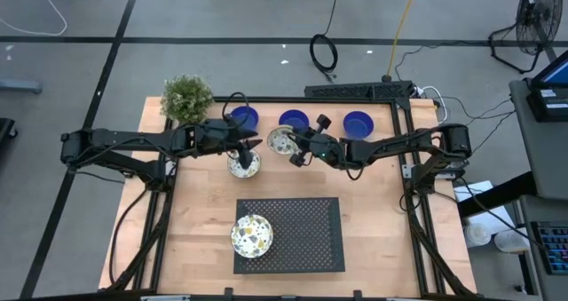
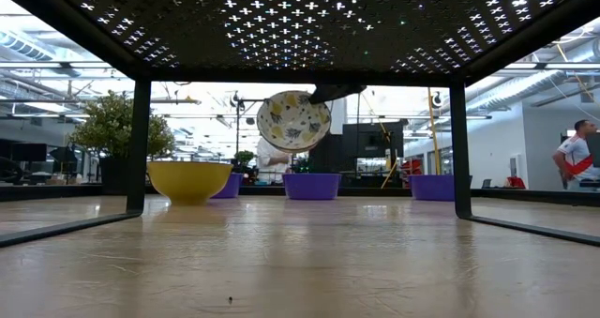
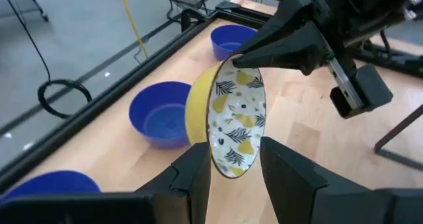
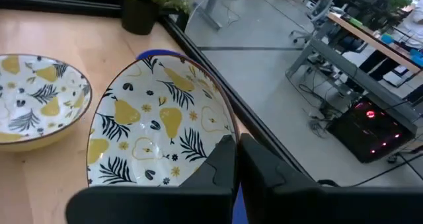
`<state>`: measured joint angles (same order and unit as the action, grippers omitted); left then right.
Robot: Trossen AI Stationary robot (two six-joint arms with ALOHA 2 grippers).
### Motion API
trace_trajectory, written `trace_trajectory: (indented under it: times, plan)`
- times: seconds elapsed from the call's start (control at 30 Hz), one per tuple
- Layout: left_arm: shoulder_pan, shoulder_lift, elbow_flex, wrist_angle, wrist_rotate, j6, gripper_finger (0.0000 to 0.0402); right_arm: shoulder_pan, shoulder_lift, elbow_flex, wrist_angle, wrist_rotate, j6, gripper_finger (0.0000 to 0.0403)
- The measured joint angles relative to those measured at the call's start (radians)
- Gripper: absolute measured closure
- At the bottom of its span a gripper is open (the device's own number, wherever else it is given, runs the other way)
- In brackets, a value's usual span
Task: Pick & Place Mini bowls
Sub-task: Stack the right patterned yellow bowl on the patterned yellow bowl on the shelf
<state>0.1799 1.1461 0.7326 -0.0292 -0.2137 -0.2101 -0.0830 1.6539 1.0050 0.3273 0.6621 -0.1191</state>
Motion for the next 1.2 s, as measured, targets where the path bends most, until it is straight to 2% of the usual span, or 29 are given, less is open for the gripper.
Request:
trace_trajectory:
  times: [0.1, 0.27, 0.5, 0.73, 0.93, 1.2]
  plan:
    - [0.000, 0.000, 0.000, 0.000, 0.000, -0.068, 0.0266, 0.000, 0.000, 0.000, 0.005, 0.012, -0.002, 0.0402]
    - [0.000, 0.000, 0.000, 0.001, -0.001, -0.122, 0.0266, 0.000, 0.000, 0.000, 0.012, 0.098, -0.044, 0.0402]
    - [0.000, 0.000, 0.000, 0.005, -0.004, -0.166, 0.0266, 0.007, 0.000, 0.001, 0.145, 0.097, -0.156, 0.0402]
    - [0.000, 0.041, -0.001, 0.043, -0.012, -0.166, 0.0266, 0.013, -0.001, 0.001, 0.200, 0.094, -0.206, 0.0402]
    - [0.005, 0.145, -0.002, 0.155, -0.124, -0.125, 0.0266, 0.017, -0.001, 0.001, 0.200, 0.093, -0.208, 0.0403]
    - [0.024, 0.179, -0.001, 0.219, -0.161, -0.080, 0.0266, 0.021, -0.001, 0.001, 0.200, 0.092, -0.208, 0.0403]
